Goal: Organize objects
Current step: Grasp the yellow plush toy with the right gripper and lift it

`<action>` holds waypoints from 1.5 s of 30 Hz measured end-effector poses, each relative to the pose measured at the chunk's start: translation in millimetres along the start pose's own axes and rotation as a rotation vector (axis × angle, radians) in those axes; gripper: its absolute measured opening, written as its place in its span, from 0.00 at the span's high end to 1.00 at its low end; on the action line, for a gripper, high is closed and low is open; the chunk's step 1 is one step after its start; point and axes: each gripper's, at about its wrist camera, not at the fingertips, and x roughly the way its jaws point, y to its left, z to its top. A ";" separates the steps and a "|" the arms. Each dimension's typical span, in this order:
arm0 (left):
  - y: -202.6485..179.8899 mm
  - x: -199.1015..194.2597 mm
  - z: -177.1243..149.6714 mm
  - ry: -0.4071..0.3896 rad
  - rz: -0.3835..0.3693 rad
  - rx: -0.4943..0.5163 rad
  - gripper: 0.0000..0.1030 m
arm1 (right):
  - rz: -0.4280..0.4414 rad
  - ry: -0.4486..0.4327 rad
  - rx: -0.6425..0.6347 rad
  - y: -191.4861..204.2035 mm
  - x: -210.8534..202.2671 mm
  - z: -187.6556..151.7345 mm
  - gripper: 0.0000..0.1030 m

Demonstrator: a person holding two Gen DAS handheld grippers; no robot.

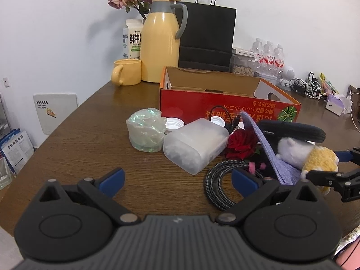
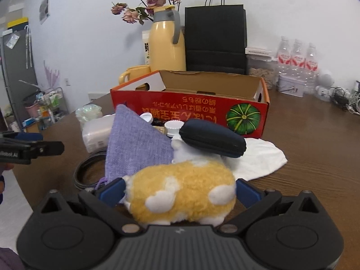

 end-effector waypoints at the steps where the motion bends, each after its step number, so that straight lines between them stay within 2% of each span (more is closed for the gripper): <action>1: 0.5 2.1 0.3 0.003 -0.004 -0.001 0.00 | 0.020 -0.004 0.005 -2.4 2.2 0.9 0.00; 7: 5.4 12.9 -1.2 0.032 -0.026 -0.023 0.00 | 0.071 -0.010 0.032 -7.5 12.5 2.5 0.00; 14: 18.7 15.3 -2.0 0.045 -0.002 -0.060 0.00 | 0.071 -0.006 0.048 -2.7 19.7 0.2 0.02; 20: 23.2 12.9 -0.5 0.041 -0.005 -0.061 0.00 | 0.066 -0.028 0.081 -0.6 12.2 -2.0 0.08; 26: 24.9 8.0 5.7 0.020 -0.006 -0.046 0.00 | 0.060 -0.085 0.081 14.7 -9.3 -1.3 0.10; 37: 11.5 5.7 28.9 -0.008 -0.030 0.060 0.00 | 0.112 -0.197 0.022 49.8 -42.9 18.7 0.10; 41: 2.9 15.1 37.8 0.002 -0.068 0.110 0.00 | 0.074 -0.217 0.018 52.0 -42.8 27.5 0.10; 45: -5.6 32.8 48.2 0.028 -0.074 0.162 0.00 | 0.025 -0.218 0.020 45.3 -35.3 35.0 0.10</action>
